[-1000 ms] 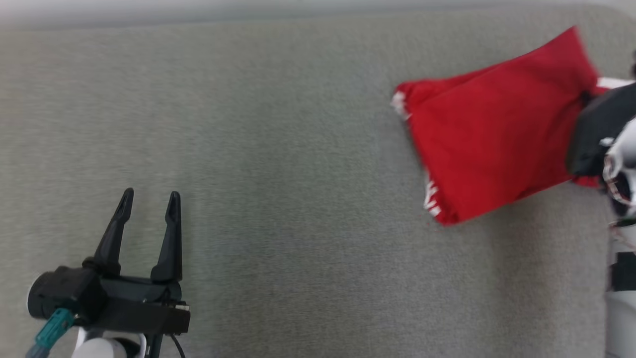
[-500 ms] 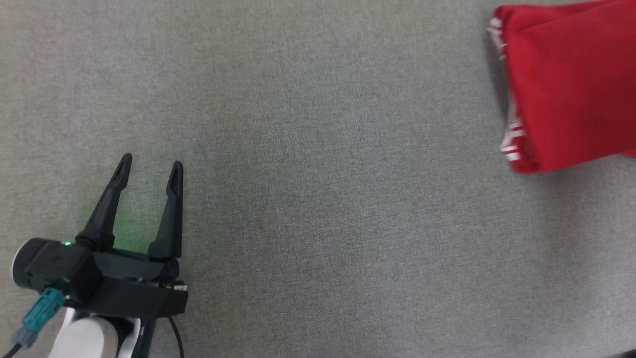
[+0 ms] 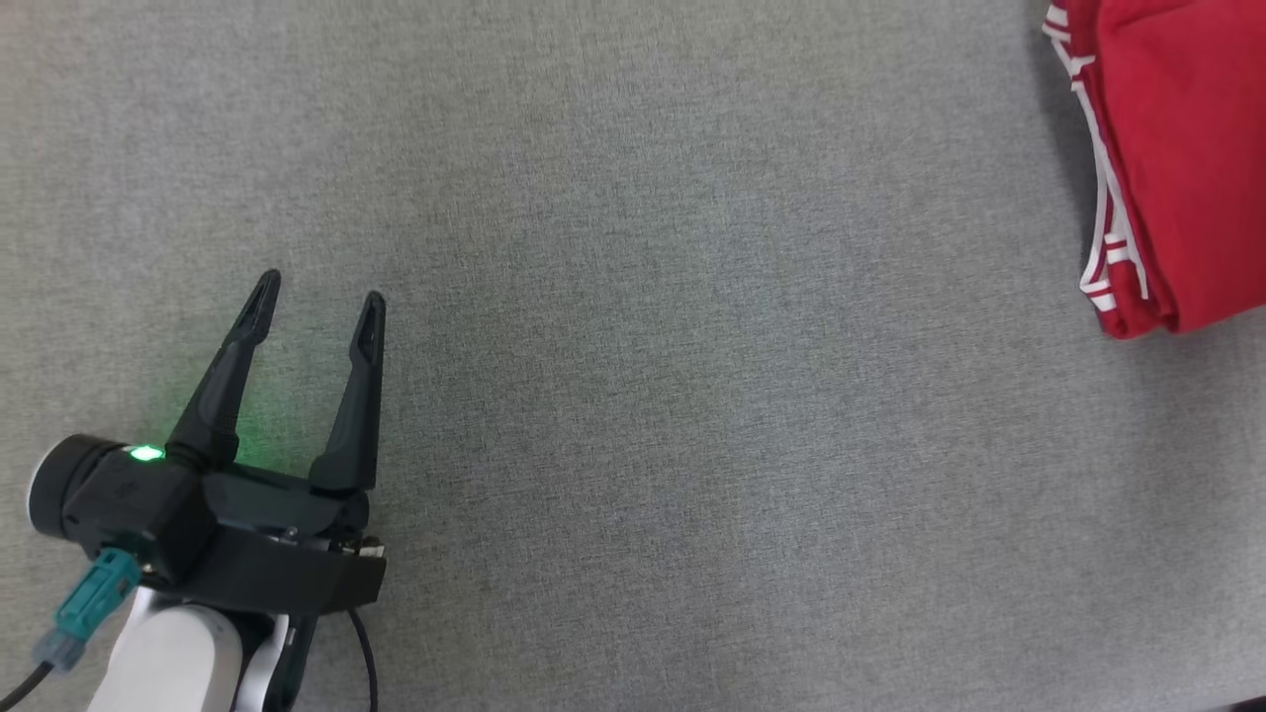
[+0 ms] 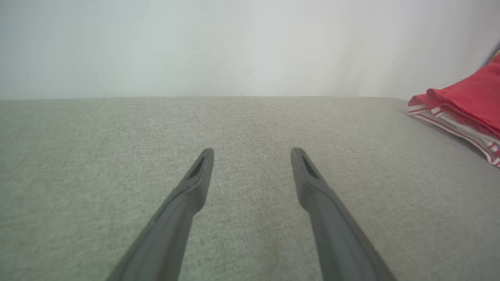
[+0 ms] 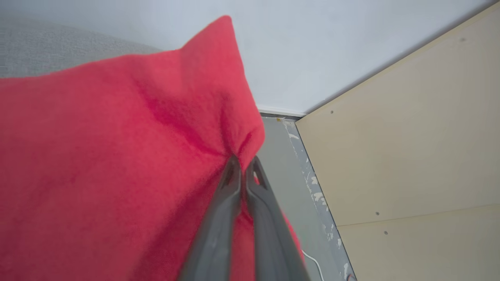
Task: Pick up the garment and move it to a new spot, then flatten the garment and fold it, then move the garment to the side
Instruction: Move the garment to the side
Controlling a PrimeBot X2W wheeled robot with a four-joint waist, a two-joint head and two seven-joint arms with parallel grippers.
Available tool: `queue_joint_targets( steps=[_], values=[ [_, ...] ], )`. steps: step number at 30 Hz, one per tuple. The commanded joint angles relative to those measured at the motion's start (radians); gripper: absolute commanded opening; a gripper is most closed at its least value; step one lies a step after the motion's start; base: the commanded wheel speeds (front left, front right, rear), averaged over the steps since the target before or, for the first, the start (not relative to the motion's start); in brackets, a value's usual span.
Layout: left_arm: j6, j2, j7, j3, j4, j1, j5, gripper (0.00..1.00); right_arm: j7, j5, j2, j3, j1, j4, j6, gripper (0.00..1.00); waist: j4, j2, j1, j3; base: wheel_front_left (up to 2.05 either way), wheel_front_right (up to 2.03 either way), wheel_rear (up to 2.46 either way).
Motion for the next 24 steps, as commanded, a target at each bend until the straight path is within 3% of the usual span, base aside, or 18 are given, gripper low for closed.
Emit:
queue_joint_targets(
  steps=[1, 12, 18, 24],
  values=[
    [-0.005, 0.0, -0.01, -0.003, 0.01, -0.005, 0.004, 1.0, -0.024, -0.008, 0.011, -0.001, 0.001, 0.017, -0.002, 1.0, -0.001, -0.0003, -0.0002, -0.018, 0.0, 0.0, 0.0],
    [-0.002, -0.018, -0.051, -0.017, 0.065, 0.041, -0.008, 1.0, -0.119, 0.02, 0.088, 0.023, 0.099, -0.003, -0.002, 1.0, 0.017, -0.0003, -0.0002, -0.17, 0.0, 0.0, 0.0],
    [0.035, -0.05, -0.065, -0.008, 0.131, 0.111, -0.028, 1.0, -0.222, 0.113, 0.213, 0.013, 0.23, -0.104, -0.002, 1.0, 0.047, -0.0003, -0.0002, -0.307, 0.0, 0.0, 0.0],
    [0.053, -0.094, -0.091, 0.024, 0.191, 0.184, -0.053, 1.0, -0.34, 0.171, 0.324, 0.075, 0.409, -0.183, -0.002, 1.0, 0.087, -0.0003, -0.0002, -0.457, 0.0, 0.0, 0.0]
  ],
)
